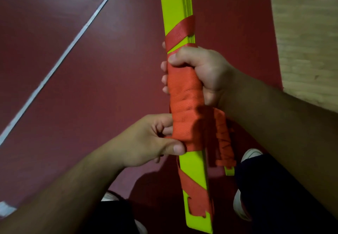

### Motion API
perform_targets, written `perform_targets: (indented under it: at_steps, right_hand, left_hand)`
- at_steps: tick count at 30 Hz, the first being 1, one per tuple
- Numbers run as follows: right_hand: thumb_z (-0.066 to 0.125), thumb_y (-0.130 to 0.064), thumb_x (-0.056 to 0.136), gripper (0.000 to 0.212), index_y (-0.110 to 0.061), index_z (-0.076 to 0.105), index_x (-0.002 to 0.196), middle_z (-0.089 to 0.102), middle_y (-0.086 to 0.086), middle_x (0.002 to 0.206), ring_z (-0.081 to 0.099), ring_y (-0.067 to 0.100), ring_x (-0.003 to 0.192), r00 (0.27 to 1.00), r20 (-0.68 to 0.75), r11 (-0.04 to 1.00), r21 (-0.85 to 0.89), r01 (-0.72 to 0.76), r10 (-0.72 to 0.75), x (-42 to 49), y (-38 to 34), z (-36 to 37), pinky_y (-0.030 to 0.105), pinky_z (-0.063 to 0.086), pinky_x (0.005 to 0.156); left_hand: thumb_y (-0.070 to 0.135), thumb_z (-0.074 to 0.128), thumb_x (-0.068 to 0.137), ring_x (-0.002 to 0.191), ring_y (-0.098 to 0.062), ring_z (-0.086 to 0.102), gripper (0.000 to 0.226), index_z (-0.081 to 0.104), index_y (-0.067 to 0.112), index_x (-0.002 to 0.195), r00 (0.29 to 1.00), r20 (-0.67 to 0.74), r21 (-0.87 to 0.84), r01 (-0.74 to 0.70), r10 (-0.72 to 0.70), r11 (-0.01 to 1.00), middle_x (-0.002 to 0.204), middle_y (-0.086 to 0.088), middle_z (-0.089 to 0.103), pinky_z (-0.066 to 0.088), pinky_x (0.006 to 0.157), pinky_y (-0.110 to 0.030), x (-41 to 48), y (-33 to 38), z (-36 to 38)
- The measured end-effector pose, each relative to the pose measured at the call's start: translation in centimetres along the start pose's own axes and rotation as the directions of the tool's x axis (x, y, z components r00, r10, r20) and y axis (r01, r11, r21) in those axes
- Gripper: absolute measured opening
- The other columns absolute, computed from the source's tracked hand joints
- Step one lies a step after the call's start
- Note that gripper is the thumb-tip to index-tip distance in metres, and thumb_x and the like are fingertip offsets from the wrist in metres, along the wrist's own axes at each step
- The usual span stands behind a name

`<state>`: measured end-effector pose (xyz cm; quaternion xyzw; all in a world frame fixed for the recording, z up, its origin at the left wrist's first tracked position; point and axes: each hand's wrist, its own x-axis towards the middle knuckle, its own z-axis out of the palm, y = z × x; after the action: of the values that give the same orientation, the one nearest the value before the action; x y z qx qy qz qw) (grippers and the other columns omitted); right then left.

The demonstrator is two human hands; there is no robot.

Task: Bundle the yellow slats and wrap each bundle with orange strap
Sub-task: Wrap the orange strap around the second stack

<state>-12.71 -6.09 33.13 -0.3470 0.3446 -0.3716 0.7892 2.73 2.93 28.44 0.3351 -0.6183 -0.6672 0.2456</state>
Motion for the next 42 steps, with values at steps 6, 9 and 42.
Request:
perform_targets:
  at_steps: [6, 9, 42]
  right_hand:
    - [0.059, -0.01, 0.092, 0.011, -0.008, 0.06, 0.103, 0.066, 0.011, 0.077, 0.062, 0.021, 0.063, 0.997, -0.028, 0.973, -0.219, 0.069, -0.077, 0.1, -0.3, -0.1, 0.035, 0.054, 0.063]
    - [0.079, -0.04, 0.076, 0.028, -0.015, 0.067, 0.078, 0.067, 0.004, 0.072, 0.061, 0.016, 0.062, 0.96, -0.184, 0.822, -0.565, 0.074, -0.213, 0.8, 0.7, -0.4, 0.035, 0.051, 0.064]
    - [0.081, -0.009, 0.074, 0.026, -0.01, 0.058, 0.085, 0.058, 0.015, 0.069, 0.064, 0.029, 0.062, 0.918, -0.298, 0.896, -0.429, 0.116, -0.262, 0.8, 1.7, 1.0, 0.054, 0.058, 0.062]
  left_hand:
    - [0.011, 0.075, 0.078, 0.049, -0.004, 0.038, 0.014, 0.062, 0.01, 0.084, 0.99, -0.139, 0.066, 0.043, -0.033, 0.997, 0.065, 0.002, 0.053, 0.033, 0.039, -0.019, 0.3, 0.0, 0.8]
    - [0.036, 0.083, 0.068, 0.05, -0.012, 0.047, 0.048, 0.06, -0.002, 0.086, 0.927, -0.371, 0.231, 0.143, -0.049, 0.962, 0.067, -0.012, 0.061, 0.038, 0.043, -0.025, 0.4, -0.6, 0.8]
    - [0.008, 0.088, 0.071, 0.071, -0.013, 0.063, 0.049, 0.056, -0.004, 0.106, 0.955, -0.282, 0.16, 0.138, -0.089, 0.977, 0.086, -0.019, 0.064, 0.053, 0.064, -0.025, 0.0, -1.1, 0.7]
